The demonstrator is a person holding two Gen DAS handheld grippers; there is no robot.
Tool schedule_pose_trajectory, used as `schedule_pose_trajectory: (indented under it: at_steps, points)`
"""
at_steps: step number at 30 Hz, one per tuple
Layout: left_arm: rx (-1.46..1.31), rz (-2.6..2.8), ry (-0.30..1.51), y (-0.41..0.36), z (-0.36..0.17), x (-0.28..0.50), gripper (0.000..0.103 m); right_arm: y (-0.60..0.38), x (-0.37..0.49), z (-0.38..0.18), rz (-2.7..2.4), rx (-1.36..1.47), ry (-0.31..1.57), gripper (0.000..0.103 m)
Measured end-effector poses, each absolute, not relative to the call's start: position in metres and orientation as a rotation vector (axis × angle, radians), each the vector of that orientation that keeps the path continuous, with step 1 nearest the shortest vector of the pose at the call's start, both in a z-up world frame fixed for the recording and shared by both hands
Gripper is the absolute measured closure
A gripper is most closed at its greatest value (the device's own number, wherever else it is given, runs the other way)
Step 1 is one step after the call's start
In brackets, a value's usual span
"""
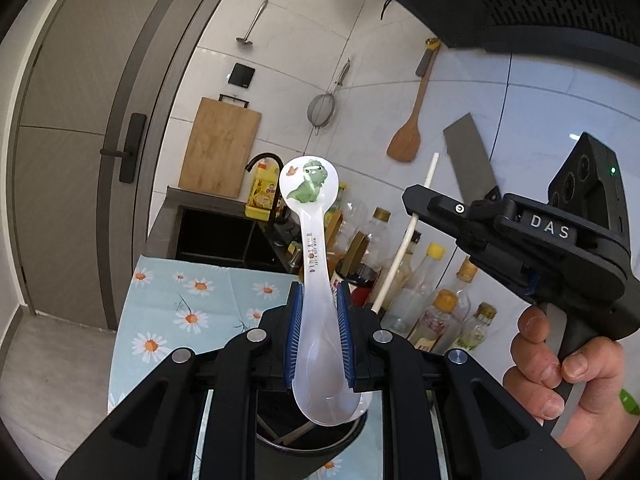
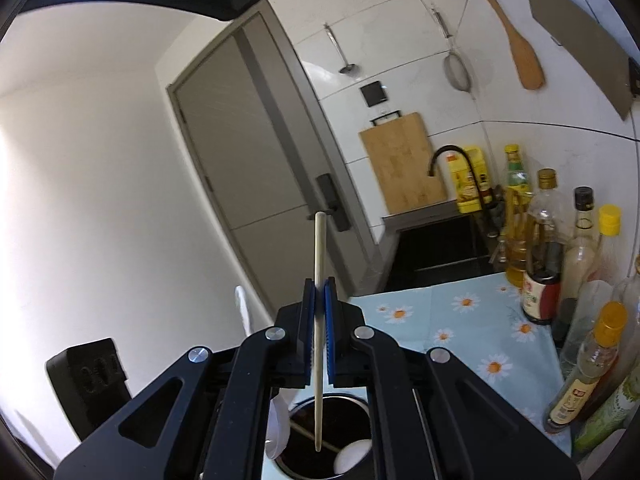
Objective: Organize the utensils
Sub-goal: 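Carry the white spoon and the chopstick up over the black cup with both grippers, then open the left gripper to drop the spoon into the cup while the right releases the chopstick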
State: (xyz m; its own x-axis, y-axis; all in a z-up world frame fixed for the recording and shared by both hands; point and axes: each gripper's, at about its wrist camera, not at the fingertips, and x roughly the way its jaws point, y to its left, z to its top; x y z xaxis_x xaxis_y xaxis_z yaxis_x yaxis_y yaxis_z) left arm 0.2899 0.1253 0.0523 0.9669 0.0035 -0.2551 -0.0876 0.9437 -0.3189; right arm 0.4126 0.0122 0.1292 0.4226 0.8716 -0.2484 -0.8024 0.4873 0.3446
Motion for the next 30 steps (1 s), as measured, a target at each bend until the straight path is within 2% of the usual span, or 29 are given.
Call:
schedule_pose_trajectory:
  at_steps: [10,14,15,16,17,30]
  points:
    - [-0.299,0.094,0.348,0.126,0.019,0.306,0.085,0.027,0.427,0.092,1.041,0.175,0.528,0.096]
    - [-0.285,0.098,0.368,0.122,0.018,0.307,0.085,0.028,0.427,0.091,1.049,0.177,0.542,0.084]
    - [-0.285,0.097,0.374,0.121,0.019,0.307,0.082,0.027,0.427,0.091,1.049,0.182,0.543,0.084]
    - [-0.283,0.101,0.376,0.12,0.019,0.307,0.074,0.026,0.428,0.091,1.049,0.188,0.546,0.084]
    - [-0.279,0.106,0.376,0.12,0.02,0.307,0.073,0.024,0.428,0.091,1.047,0.191,0.549,0.084]
    - [-0.263,0.113,0.374,0.113,0.032,0.296,0.072,0.008,0.421,0.097,1.056,0.224,0.563,0.082]
